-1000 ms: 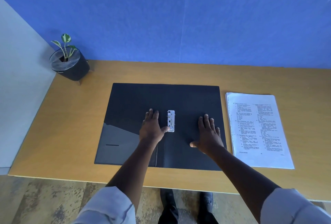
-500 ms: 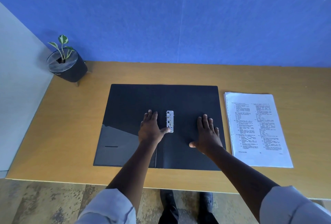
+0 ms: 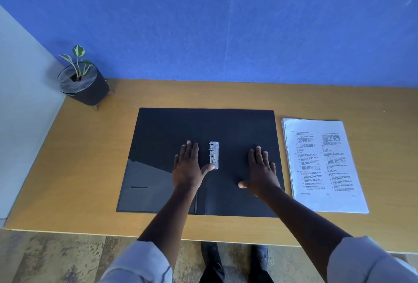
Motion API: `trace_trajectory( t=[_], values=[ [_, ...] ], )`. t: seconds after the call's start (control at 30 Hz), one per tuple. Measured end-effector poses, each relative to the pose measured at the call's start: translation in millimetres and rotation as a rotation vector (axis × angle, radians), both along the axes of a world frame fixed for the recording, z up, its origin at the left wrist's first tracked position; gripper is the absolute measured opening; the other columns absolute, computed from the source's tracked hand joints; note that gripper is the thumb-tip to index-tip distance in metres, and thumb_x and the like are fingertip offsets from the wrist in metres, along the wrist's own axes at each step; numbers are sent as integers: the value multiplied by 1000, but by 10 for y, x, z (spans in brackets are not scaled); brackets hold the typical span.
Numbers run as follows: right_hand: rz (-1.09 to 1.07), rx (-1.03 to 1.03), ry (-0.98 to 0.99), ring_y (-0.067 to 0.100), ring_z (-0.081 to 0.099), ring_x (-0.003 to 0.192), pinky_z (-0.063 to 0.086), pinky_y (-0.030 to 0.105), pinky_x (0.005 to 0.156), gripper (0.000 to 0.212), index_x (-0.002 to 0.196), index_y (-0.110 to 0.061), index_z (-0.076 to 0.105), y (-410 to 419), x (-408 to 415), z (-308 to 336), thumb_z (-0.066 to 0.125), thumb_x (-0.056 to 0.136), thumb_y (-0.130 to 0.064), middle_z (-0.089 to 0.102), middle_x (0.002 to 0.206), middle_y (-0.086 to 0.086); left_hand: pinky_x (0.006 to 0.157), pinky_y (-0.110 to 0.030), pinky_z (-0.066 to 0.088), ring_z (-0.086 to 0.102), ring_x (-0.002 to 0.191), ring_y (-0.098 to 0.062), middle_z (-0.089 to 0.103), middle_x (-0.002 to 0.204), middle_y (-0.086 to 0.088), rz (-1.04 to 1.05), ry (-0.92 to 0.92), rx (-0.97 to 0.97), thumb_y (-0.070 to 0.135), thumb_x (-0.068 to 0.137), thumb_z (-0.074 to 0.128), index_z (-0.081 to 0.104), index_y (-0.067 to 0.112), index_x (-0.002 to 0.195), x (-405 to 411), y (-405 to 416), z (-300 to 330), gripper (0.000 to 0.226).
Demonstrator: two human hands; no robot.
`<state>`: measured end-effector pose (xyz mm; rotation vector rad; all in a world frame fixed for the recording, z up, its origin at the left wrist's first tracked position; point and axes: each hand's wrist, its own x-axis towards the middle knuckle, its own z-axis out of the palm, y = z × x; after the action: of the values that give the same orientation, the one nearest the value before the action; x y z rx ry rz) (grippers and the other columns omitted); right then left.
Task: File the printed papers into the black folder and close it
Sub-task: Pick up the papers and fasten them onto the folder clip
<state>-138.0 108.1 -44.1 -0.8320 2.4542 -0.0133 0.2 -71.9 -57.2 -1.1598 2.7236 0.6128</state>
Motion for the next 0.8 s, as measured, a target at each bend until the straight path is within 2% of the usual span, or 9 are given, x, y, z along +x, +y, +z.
trace_trajectory(
  t=[0.17, 0.3, 0.47, 0.67, 0.8],
  values=[
    [4, -1, 8, 31, -12, 153, 11, 51, 123, 118, 158, -12, -7, 11, -1, -12, 74, 81, -49, -17, 166, 9, 123, -46, 14, 11, 154, -23, 13, 167, -5, -5, 9, -49, 72, 86, 48, 20, 17, 158, 14, 50, -37, 95],
    [2, -1, 7, 31, -13, 153, 10, 50, 123, 118, 158, -12, -8, 19, -2, -20, 74, 81, -50, -17, 166, 9, 123, -49, 14, 12, 154, -25, 14, 167, -7, -2, -18, -66, 79, 80, 31, 20, 16, 158, -22, 82, -39, 100],
    [3, -2, 15, 31, -12, 153, 10, 50, 123, 118, 158, -12, -8, 9, 0, -26, 74, 81, -50, -17, 166, 9, 123, -50, 14, 12, 153, -26, 14, 166, -7, -16, -23, -51, 81, 80, 22, 21, 15, 157, -18, 34, -40, 101],
    [14, -1, 24, 32, -11, 153, 11, 51, 123, 117, 157, -11, -8, 26, 7, -24, 73, 82, -50, -16, 166, 10, 123, -53, 10, 9, 154, -24, 14, 167, -9, 44, 24, 64, 65, 97, 26, 27, 13, 155, -87, 9, 36, 78],
    [16, 1, 18, 32, -12, 153, 10, 51, 123, 117, 157, -11, -9, 22, 10, -28, 72, 82, -50, -17, 166, 11, 121, -57, 8, 7, 154, -27, 15, 166, -11, 77, 52, 114, 62, 99, 26, 31, 14, 153, -137, 36, 45, 73]
  ],
)
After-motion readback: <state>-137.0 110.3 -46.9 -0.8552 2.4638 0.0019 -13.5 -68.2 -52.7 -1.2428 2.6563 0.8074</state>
